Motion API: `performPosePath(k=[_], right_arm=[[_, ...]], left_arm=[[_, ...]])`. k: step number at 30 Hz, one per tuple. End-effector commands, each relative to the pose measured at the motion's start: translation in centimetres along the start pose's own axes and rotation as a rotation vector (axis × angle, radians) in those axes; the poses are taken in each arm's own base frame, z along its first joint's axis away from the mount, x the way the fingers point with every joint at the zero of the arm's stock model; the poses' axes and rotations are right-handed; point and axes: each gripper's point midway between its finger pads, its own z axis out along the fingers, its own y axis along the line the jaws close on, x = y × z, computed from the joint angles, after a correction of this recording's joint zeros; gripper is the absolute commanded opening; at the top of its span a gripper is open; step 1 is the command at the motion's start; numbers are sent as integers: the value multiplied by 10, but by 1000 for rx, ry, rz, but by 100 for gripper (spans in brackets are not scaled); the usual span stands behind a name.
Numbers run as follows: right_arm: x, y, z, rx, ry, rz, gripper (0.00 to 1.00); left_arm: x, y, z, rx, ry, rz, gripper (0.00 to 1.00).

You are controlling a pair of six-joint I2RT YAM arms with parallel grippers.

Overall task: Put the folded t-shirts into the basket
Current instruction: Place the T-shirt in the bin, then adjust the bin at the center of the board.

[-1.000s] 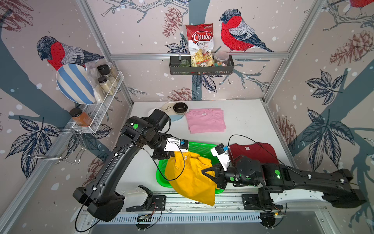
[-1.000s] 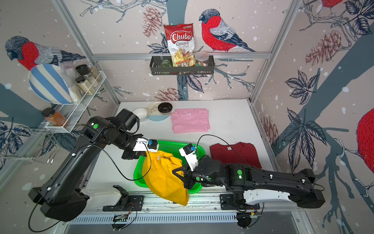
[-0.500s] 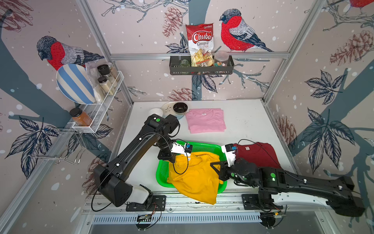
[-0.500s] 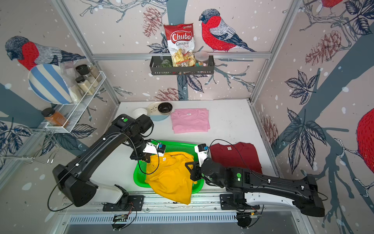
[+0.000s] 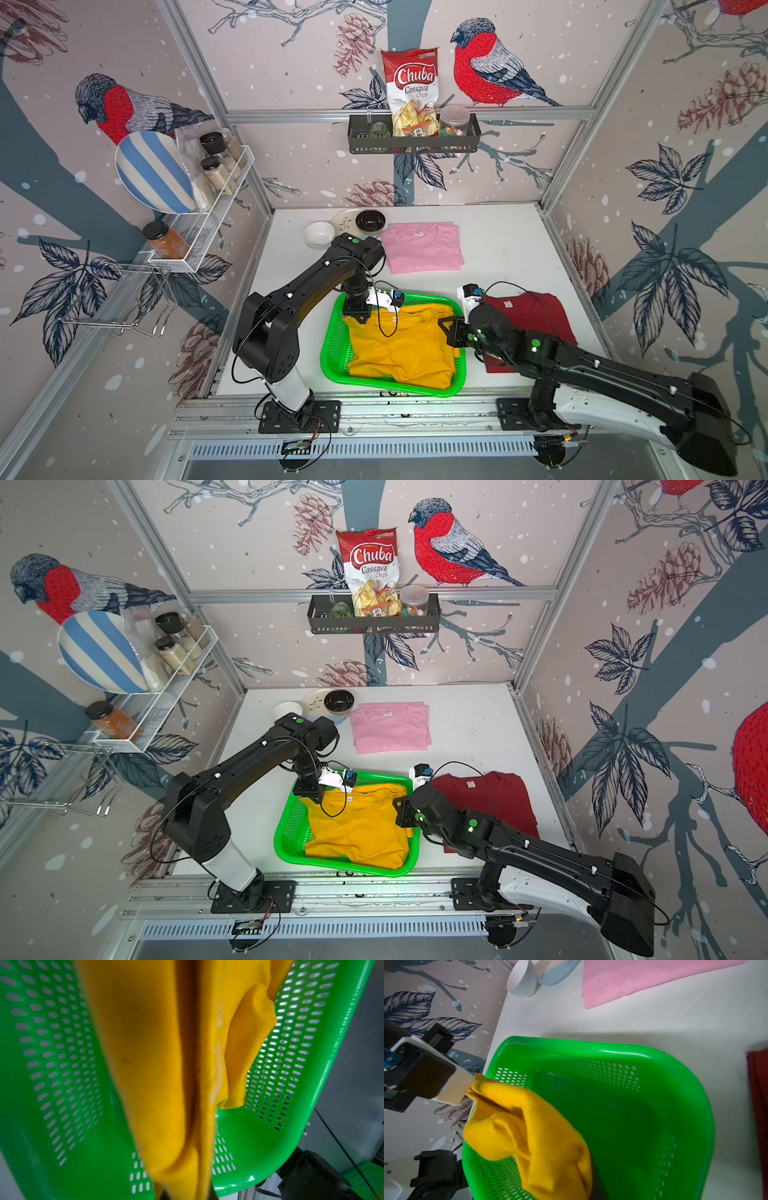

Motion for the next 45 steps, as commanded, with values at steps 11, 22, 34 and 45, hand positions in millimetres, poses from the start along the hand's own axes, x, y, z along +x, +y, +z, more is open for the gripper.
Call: performPosePath(k=[11,22,34,45], right_arm=[[9,-20,40,94,83,3,10],[-1,-42,30,274,61,66,49],[-17,-25,-3,429,136,11,57],[-12,-69,-37,695,224,205,61]], left_arm=[[6,54,21,-112,101,13,1],[-9,60,-15,-228,-32,-10,88],[-4,74,-81,-464,-326,-255,96],[18,126,-66,-474,-365,-442,95]])
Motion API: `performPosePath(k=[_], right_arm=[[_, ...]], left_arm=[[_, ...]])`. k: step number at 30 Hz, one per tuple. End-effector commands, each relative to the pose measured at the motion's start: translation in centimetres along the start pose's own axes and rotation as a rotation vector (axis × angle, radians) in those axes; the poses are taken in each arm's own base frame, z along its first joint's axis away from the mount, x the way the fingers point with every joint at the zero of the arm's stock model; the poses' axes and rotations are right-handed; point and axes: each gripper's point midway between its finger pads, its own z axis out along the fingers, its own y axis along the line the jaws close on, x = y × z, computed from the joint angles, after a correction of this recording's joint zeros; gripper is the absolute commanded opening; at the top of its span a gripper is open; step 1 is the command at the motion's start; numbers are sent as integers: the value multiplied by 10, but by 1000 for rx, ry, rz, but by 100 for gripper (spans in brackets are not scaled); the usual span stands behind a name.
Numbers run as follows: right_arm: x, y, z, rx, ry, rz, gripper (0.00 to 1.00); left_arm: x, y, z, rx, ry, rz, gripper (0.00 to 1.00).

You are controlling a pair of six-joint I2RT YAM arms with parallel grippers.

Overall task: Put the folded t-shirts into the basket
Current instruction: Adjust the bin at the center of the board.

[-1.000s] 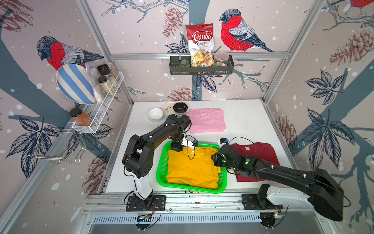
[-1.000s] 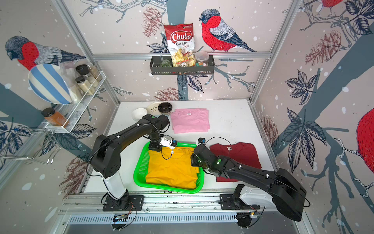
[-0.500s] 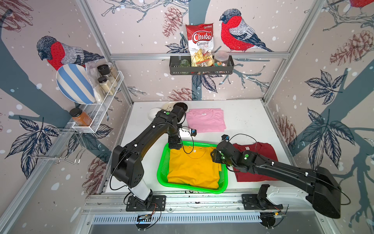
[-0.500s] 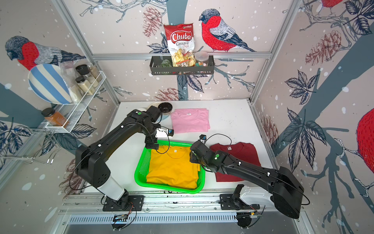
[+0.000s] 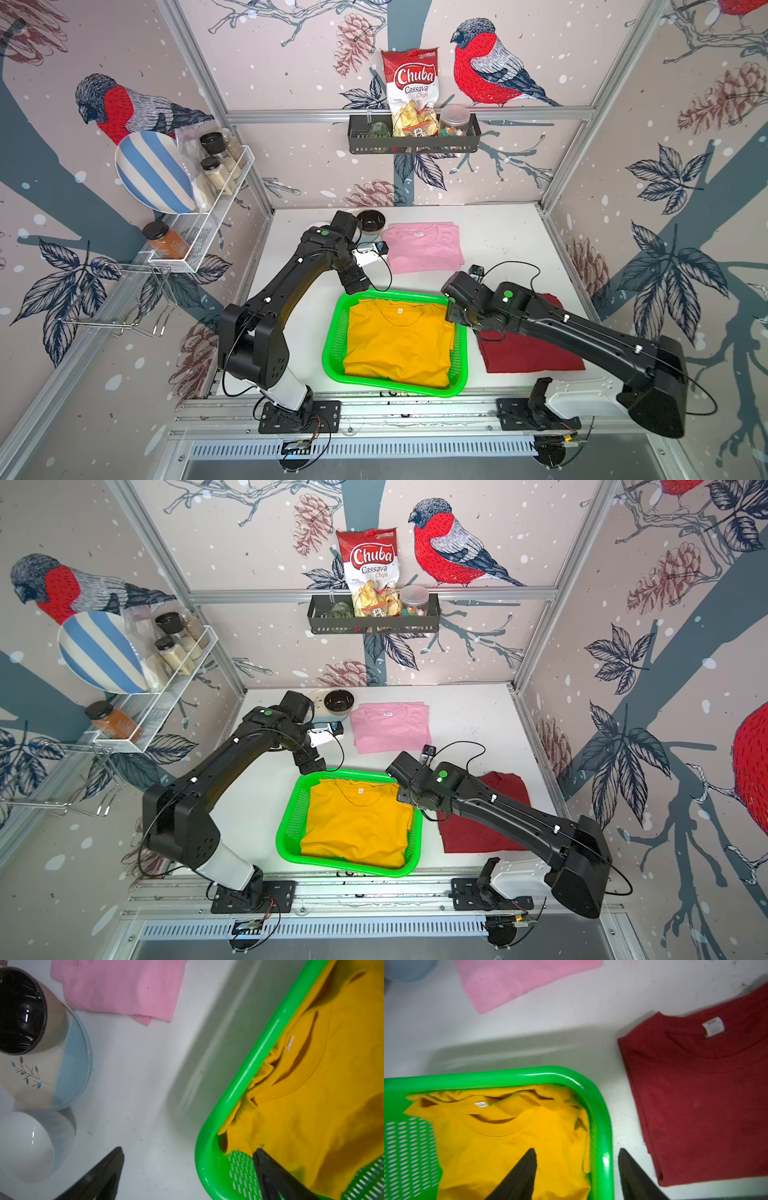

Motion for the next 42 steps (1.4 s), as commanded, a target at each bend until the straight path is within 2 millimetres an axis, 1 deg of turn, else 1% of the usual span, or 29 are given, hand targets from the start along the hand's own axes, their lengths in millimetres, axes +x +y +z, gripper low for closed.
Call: performPosePath(k=[1,3,6,9,11,14,15,17,20,21,24,26,30,32,34,36,38,40,42], right_arm=[[17,-27,11,97,80,51,60],[22,-23,21,63,119,71,56],[24,-14,36,25,148,65,38],[20,0,45,16,154,12,28],[14,11,52,15,149,-37,19],[1,24,61,32,137,-107,16],[-4,31,64,28,136,-137,16],[-10,43,72,26,144,-185,16],[-15,66,82,-19,175,-269,18],[-16,70,84,-22,188,-312,19],[-23,71,89,4,221,-403,20],[-29,74,94,-10,233,-431,20],[-52,93,96,-76,209,-458,26],[-67,105,92,-118,189,-444,33],[-80,113,85,-154,166,-417,38],[-92,118,74,-187,128,-401,42],[-100,121,59,-204,86,-404,43],[-96,128,43,-233,61,-447,44],[-79,139,32,-260,50,-517,44]], left_arm=[[-6,9,6,-15,-69,-56,95],[-3,10,9,-37,-82,-51,95],[1,12,5,-72,-105,-52,95],[9,16,0,-107,-130,-84,95],[18,22,-7,-120,-150,-130,95],[31,30,-18,-134,-178,-191,95],[36,32,-22,-142,-188,-213,95],[44,36,-30,-164,-207,-243,95],[61,31,-35,-173,-217,-276,95],[65,29,-36,-177,-221,-283,95],[77,24,-39,-190,-216,-295,95],[81,19,-39,-197,-211,-293,95],[82,17,-40,-205,-223,-299,95],[79,20,-41,-211,-233,-314,95],[76,29,-44,-231,-248,-341,95],[70,34,-51,-235,-259,-347,95],[65,36,-59,-229,-266,-355,95],[61,35,-64,-214,-274,-349,95],[60,32,-63,-202,-277,-336,95]])
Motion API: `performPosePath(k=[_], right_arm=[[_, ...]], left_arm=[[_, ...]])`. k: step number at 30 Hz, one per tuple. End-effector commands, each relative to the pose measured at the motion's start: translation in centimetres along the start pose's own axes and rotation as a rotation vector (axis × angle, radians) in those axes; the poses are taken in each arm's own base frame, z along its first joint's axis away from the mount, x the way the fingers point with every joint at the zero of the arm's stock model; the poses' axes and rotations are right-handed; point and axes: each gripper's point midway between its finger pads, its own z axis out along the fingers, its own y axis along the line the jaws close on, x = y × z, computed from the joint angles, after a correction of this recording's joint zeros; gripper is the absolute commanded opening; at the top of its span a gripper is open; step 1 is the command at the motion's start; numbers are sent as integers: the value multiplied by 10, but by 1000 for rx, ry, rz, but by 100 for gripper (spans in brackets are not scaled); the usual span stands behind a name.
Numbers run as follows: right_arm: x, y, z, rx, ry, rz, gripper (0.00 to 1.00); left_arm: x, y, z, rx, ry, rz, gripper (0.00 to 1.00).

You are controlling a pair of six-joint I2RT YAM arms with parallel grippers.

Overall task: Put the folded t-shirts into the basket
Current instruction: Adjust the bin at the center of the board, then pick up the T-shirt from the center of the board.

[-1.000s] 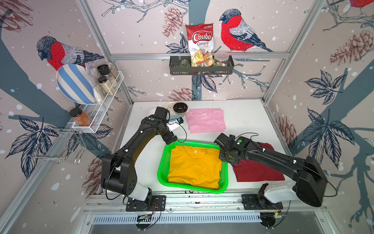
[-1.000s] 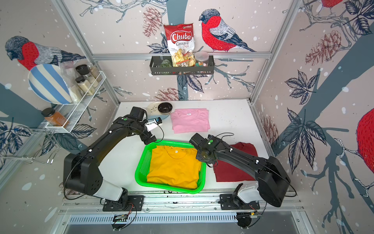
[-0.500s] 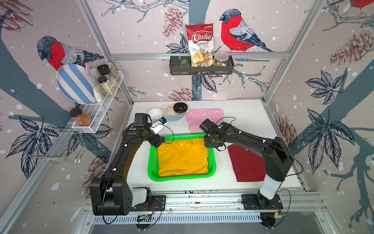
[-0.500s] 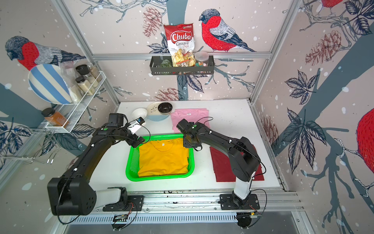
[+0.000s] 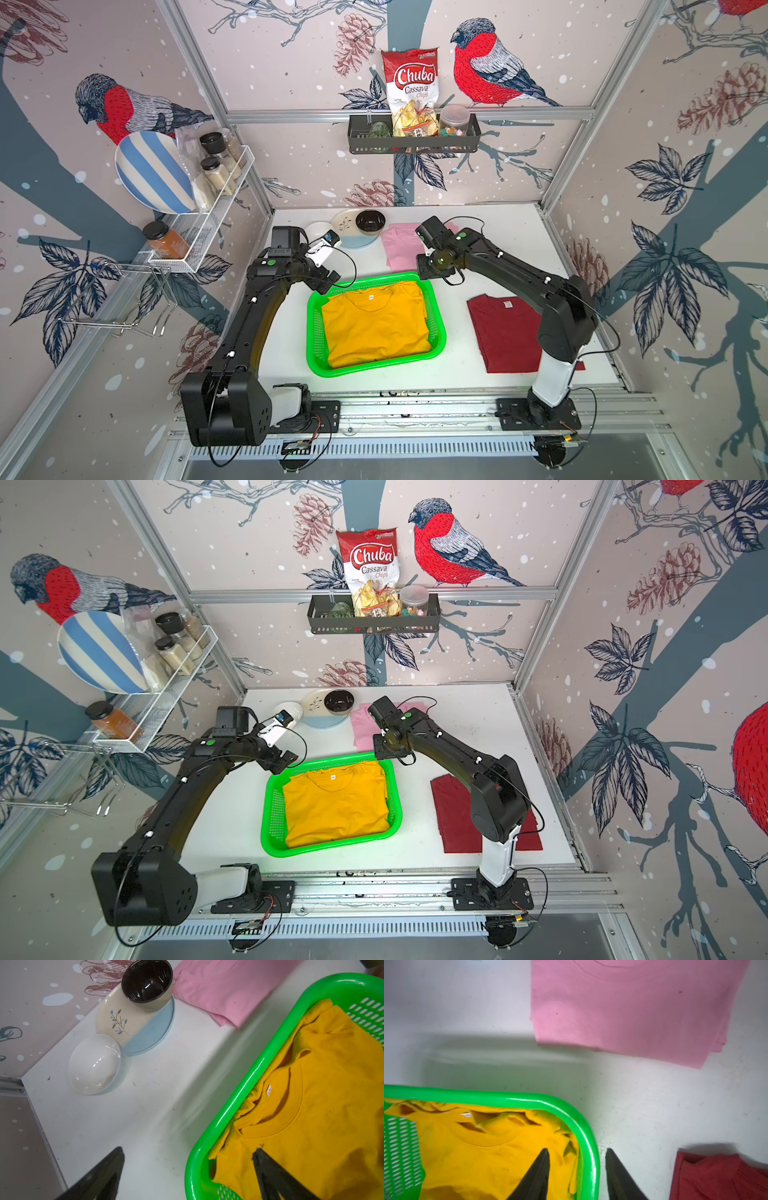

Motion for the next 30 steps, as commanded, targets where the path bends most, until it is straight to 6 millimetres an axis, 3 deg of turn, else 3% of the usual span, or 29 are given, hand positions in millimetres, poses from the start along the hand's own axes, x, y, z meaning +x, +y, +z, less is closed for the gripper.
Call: performPosePath(k=[1,7,9,12,16,20,21,23,25,28,30], right_arm=[[15,32,-12,-52,-15,-129,44],[54,92,9,-178,51,-180,40],[67,96,19,-181,94,-172,41],[77,82,21,-169,129,-109,48],[68,60,-15,-216,77,-23,53],[48,34,-64,-296,-22,73,59],[45,27,-76,-315,-50,98,59],[37,-7,-92,-291,-114,185,61],[37,-60,-99,-172,-160,329,63],[66,-165,-111,153,-204,637,69],[93,-219,-121,339,-231,781,71]], left_arm=[[2,-8,0,43,-1,-7,95],[2,-17,2,62,-48,20,95],[1,-18,2,58,-63,25,95],[-1,-25,0,79,-68,42,95],[-16,-31,-3,87,-84,87,95],[-41,-47,-3,121,-101,148,95],[-55,-49,-6,118,-112,156,95],[-76,-45,-2,62,-76,100,96],[-96,-53,4,67,-27,44,96],[-131,-89,10,228,-42,40,96],[-154,-112,15,305,-83,35,96]])
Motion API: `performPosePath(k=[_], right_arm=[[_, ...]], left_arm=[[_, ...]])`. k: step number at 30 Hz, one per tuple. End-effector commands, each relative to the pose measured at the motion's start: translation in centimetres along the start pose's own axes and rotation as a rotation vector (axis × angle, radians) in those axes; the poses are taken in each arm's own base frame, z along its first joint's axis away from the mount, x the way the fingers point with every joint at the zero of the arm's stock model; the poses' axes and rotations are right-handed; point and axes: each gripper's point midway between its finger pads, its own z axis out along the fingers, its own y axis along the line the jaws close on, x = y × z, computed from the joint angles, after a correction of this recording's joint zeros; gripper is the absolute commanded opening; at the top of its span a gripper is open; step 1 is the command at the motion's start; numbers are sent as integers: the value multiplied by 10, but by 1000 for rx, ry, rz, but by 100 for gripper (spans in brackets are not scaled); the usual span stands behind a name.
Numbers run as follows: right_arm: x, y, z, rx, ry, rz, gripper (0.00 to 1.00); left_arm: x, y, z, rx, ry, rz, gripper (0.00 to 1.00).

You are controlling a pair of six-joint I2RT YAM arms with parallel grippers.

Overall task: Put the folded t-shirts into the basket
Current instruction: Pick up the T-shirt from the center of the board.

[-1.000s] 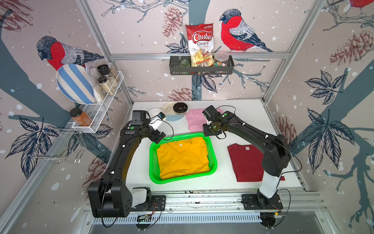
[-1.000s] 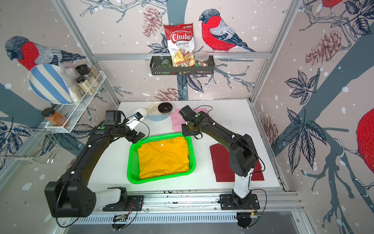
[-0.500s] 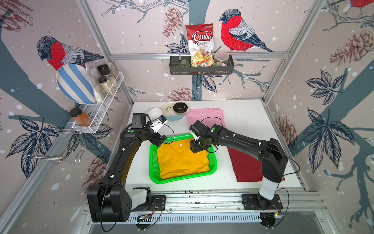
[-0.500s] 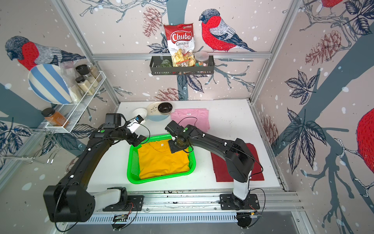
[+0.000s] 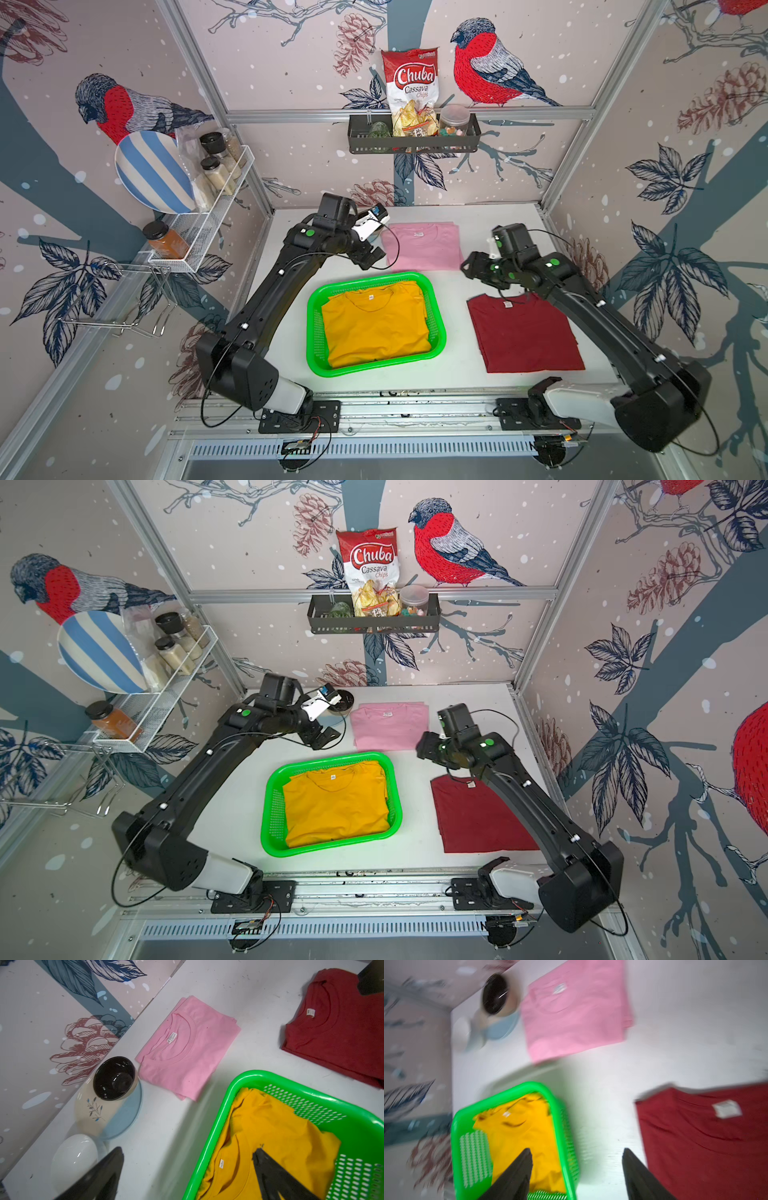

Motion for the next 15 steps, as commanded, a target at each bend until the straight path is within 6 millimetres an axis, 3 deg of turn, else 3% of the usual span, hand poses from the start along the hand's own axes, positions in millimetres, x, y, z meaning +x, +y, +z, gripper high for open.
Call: performPosePath(k=[1,3,6,8,11,15], right_arm=[[-6,-112,-23,389,-125,246,74],[-10,-149,-34,460,-173,328,98],[-20,-173,-51,453,-237,398,100],[-12,-201,-67,523,-308,560,100],[-12,-208,-62,410,-290,672,100],[-9,-226,-55,519,-189,739,100]], left_arm=[[-19,-34,19,124,3,-85,96],[-34,-51,39,136,8,-67,96],[-57,-85,69,190,40,-30,96],[-68,-100,87,219,40,-26,95],[-78,-120,118,244,37,-29,96],[-87,-154,156,312,55,-11,95]])
